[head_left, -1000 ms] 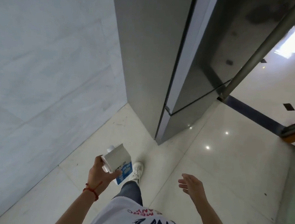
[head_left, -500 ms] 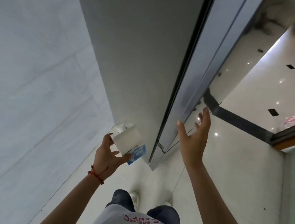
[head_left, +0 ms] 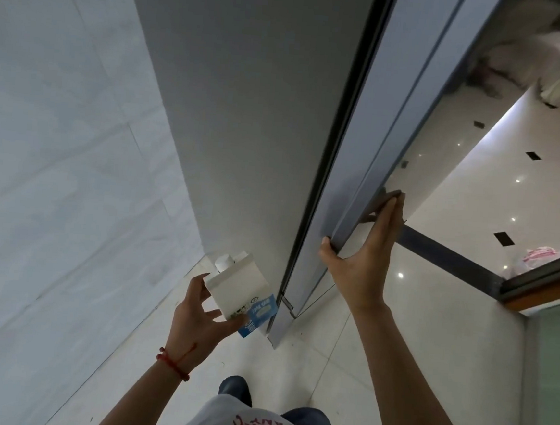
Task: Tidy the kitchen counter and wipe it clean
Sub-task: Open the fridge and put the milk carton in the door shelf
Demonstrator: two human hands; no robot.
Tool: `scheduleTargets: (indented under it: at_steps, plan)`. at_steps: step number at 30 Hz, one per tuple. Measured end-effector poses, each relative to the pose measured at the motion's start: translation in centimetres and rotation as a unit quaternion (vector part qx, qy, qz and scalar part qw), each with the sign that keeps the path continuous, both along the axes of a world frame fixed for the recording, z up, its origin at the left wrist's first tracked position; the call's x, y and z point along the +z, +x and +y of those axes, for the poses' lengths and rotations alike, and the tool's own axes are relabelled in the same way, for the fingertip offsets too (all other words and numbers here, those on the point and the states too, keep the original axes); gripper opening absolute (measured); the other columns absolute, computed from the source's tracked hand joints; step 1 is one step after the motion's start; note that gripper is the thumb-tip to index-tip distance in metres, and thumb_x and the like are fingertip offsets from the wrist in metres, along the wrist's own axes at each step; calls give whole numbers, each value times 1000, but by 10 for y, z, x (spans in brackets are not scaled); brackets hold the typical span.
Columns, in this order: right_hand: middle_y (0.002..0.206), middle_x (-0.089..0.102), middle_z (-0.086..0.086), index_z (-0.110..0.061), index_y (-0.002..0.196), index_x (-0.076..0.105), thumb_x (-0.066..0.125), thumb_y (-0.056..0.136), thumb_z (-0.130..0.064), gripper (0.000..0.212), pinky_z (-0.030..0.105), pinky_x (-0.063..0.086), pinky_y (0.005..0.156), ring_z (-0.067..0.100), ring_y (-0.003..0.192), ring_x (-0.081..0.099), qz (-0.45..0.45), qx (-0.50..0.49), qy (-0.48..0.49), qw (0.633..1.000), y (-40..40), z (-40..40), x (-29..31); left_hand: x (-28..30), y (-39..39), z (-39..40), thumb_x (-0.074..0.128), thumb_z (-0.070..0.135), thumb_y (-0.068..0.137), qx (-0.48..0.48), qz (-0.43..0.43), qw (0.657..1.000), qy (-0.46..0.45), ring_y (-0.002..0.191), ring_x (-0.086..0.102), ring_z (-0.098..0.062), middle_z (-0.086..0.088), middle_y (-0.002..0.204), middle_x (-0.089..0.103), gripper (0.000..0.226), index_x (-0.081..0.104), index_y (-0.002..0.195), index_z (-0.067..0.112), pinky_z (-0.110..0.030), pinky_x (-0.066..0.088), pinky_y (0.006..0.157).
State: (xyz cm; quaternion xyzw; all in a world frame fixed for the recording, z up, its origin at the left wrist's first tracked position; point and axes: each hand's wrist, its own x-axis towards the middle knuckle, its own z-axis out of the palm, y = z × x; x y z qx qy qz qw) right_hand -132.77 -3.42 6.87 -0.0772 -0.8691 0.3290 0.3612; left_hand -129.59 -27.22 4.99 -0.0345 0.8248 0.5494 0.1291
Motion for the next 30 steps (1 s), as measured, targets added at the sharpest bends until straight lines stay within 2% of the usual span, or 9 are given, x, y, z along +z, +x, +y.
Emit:
scheduleTargets:
  at_steps: [4, 9, 12, 14, 18, 21, 23, 27, 30]
  plan:
    - [146, 21, 33, -10, 140, 7, 65, 72, -41, 95, 3, 17, 109, 41, 134, 31, 3, 3, 16, 1000, 0, 0, 0, 9, 3, 4, 77, 5, 66, 3, 10, 1000, 0, 112, 46, -15, -12, 129, 52, 67, 40, 121, 7, -48, 54, 87]
    - [148, 16, 31, -25, 147, -6, 68, 73, -32, 105, 14, 21, 114, 35, 137, 27, 20, 26, 12, 999, 16, 10, 0, 20, 10, 3, 78, 6, 64, 2, 29, 1000, 10, 112, 47, -17, -3, 123, 52, 66, 38, 114, 20, -47, 54, 89]
    - [146, 25, 29, 3, 142, 16, 68, 73, -39, 96, 35, 34, 112, 37, 135, 33, -8, 16, -9, 1000, 50, 33, 0, 23, 13, 8, 80, 7, 63, -11, 46, 999, 10, 110, 48, -16, 5, 116, 49, 66, 36, 108, 29, -46, 54, 90]
    - [140, 38, 28, 9, 134, 29, 61, 76, -51, 89, 44, 38, 106, 39, 130, 40, -27, -25, -28, 999, 77, 44, -2, 23, 14, 14, 81, 7, 61, -28, 55, 998, 19, 110, 51, -18, 3, 115, 52, 67, 37, 101, 39, -44, 55, 89]
    - [141, 40, 21, -7, 136, 30, 55, 80, -55, 78, 37, 37, 107, 35, 130, 41, 21, -124, -58, 990, 123, 49, -2, 25, 12, 36, 81, 5, 60, -98, 60, 993, 35, 111, 52, -21, 4, 113, 54, 70, 36, 95, 45, -49, 53, 90]
    - [154, 21, -7, -21, 143, 21, 53, 86, -44, 70, 37, 27, 115, 28, 139, 25, 99, -210, -32, 972, 147, 49, 3, 31, 8, 58, 81, 4, 60, -174, 77, 981, 47, 107, 50, -18, 15, 103, 52, 71, 35, 94, 45, -46, 53, 90]
    - [154, 11, -14, -22, 144, 17, 51, 88, -40, 67, 32, 19, 117, 21, 143, 17, 135, -254, -9, 958, 160, 49, 11, 40, 5, 73, 82, 5, 58, -211, 81, 973, 48, 107, 51, -20, 14, 102, 52, 71, 35, 94, 45, -46, 53, 91]
    - [151, 14, 12, -1, 139, 19, 52, 89, -34, 68, 17, 11, 116, 17, 143, 12, 104, -309, 6, 945, 175, 69, 33, 58, -2, 103, 81, 39, 40, -264, 93, 957, 71, 106, 53, -21, 14, 103, 55, 71, 37, 97, 42, -43, 51, 88]
    - [150, 13, 18, 0, 140, 19, 56, 86, -22, 69, 16, 11, 116, 20, 143, 11, 70, -360, 16, 930, 176, 101, 44, 66, -8, 129, 84, 9, 58, -311, 109, 942, 68, 111, 55, -26, -6, 116, 56, 70, 41, 110, 25, -46, 51, 88]
